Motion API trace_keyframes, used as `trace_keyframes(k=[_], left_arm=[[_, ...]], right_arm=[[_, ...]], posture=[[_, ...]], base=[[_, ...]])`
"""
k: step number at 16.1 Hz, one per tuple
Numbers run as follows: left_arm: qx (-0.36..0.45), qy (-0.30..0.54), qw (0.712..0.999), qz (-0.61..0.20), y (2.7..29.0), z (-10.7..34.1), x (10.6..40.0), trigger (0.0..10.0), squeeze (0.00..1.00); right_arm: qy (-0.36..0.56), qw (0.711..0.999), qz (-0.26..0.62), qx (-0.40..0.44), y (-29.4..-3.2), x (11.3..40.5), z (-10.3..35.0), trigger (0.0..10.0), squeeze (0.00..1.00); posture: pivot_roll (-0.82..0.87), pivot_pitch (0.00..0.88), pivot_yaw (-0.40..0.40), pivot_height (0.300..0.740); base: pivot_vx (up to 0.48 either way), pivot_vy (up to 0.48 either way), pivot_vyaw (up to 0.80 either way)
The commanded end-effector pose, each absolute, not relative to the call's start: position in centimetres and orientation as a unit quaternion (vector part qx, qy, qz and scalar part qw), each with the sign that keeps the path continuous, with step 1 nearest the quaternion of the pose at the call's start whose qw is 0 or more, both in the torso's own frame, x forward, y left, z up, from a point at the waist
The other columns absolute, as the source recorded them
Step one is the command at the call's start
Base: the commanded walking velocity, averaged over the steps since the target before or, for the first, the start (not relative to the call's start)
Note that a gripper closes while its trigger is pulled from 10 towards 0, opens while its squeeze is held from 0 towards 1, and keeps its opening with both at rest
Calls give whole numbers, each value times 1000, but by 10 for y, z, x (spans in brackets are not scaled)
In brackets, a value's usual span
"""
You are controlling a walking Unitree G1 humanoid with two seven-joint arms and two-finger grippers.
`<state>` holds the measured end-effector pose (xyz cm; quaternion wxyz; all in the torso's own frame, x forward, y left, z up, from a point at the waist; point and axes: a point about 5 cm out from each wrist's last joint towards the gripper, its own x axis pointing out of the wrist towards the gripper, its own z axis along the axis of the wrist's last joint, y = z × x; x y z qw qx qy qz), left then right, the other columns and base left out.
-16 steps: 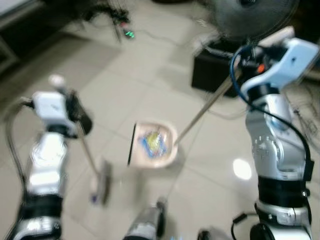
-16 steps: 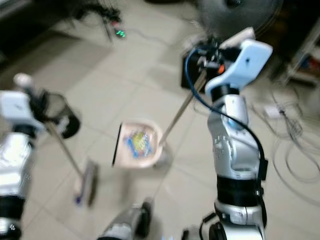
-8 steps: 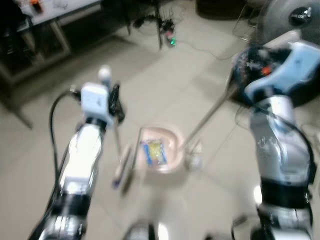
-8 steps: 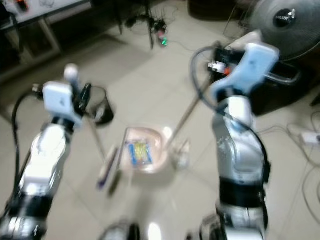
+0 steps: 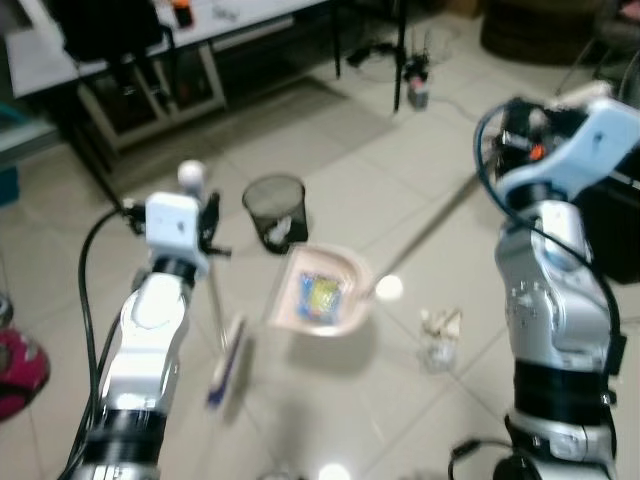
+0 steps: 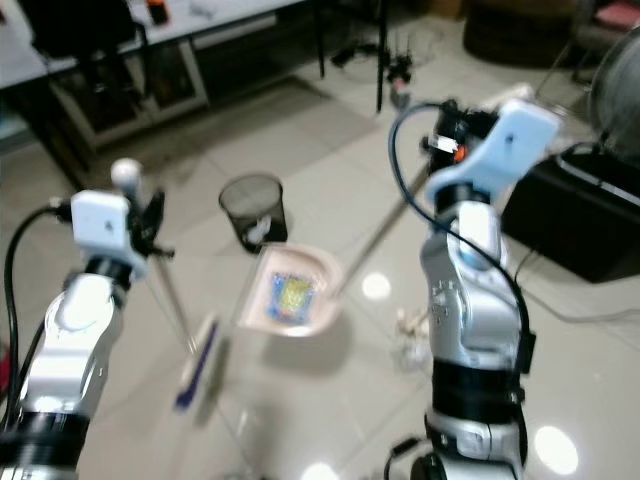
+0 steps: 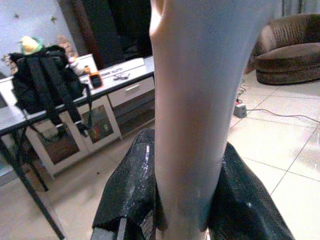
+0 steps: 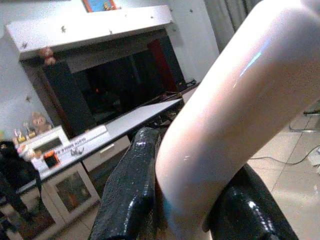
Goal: Sweep floor
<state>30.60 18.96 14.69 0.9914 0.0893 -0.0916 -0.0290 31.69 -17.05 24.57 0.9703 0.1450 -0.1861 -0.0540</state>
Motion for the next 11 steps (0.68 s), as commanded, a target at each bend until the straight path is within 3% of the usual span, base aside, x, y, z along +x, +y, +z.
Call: trace_keyframes(k=[1, 4, 9, 11], left_arm=[[82, -112, 990, -32, 184, 154, 306, 10000, 0], [81, -110, 990, -29, 182, 154, 304, 10000, 0], [85, -108, 990, -10, 187, 151, 302, 10000, 0], [88, -107, 990, -4, 189, 150, 298, 10000, 0]], right_arm=[[-214, 964, -67, 144, -177, 314, 257, 10000, 0], [-213, 967, -63, 124, -176, 316, 260, 10000, 0], [-217, 968, -57, 113, -176, 322, 267, 10000, 0], [-216, 968, -55, 119, -177, 325, 269, 10000, 0]], posture=[[-17, 43, 97, 740], [-14, 43, 85, 740], [-10, 50, 23, 740], [-6, 47, -12, 740]], base=[[480, 0, 0], [480, 0, 0], [480, 0, 648], [480, 0, 0]])
